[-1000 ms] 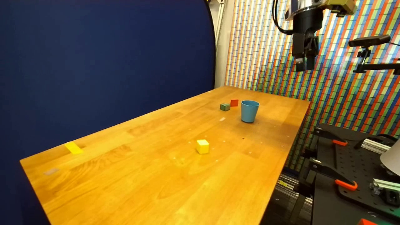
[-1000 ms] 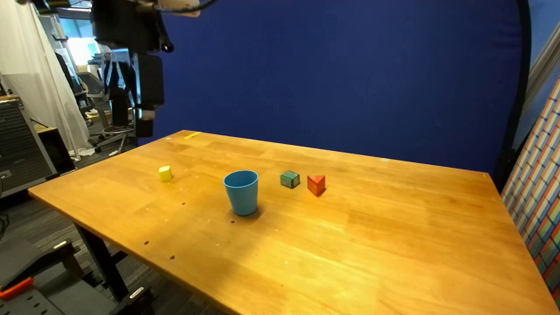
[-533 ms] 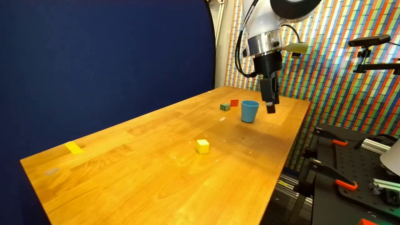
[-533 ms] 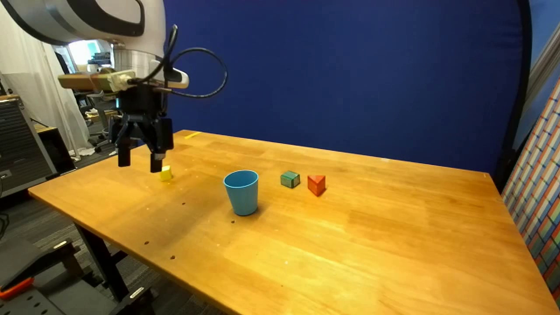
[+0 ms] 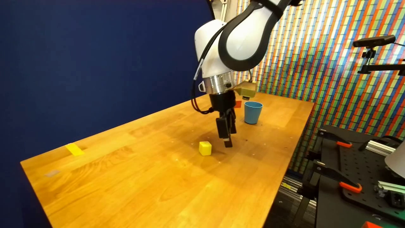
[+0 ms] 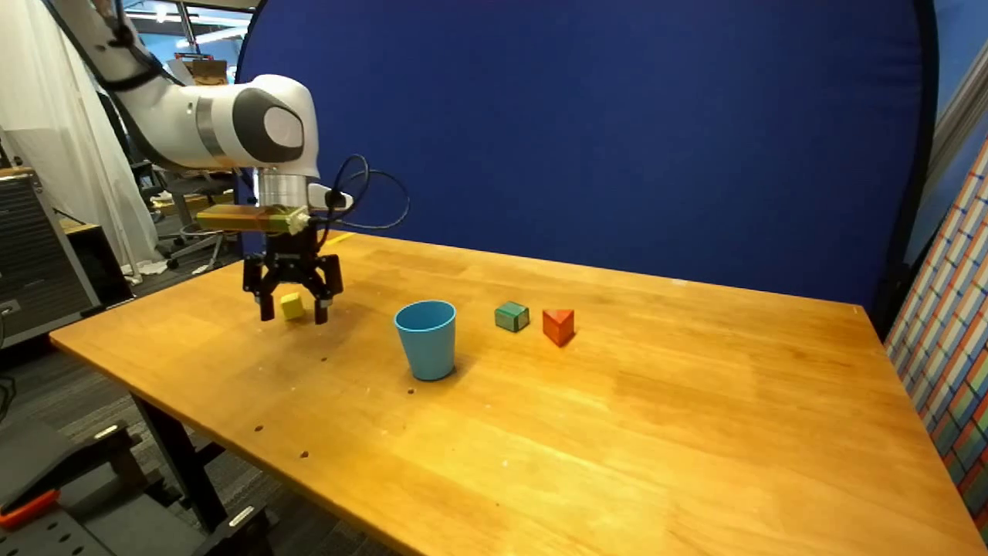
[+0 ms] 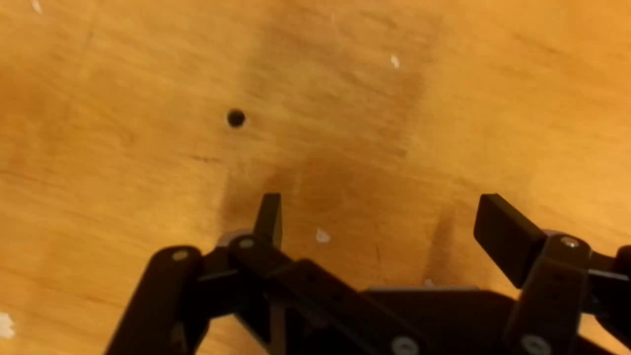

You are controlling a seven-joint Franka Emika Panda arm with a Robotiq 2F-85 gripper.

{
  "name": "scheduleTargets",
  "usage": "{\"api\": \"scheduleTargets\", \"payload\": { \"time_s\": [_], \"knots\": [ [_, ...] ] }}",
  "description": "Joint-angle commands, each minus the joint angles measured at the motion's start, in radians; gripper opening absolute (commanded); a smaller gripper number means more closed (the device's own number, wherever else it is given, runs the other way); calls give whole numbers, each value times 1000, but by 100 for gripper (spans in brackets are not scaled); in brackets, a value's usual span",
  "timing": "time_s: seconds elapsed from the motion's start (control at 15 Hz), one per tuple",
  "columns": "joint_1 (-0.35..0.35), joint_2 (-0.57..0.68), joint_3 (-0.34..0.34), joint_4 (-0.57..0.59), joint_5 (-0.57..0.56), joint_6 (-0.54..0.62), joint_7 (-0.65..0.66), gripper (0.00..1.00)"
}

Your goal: Pick up the yellow block and put it in the cup

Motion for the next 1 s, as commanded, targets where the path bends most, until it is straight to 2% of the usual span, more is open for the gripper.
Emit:
{"api": "scheduleTargets", "payload": {
  "time_s": [0.0,0.13,0.33,0.93],
  "knots": [
    [27,192,-6,237,-34,-29,-33,100],
    [34,248,-9,312,-39,-50,-42,100],
    [27,263,-3,369,-25,-109,-56,100],
    [50,271,47,430,20,-211,-46,100]
  ]
}}
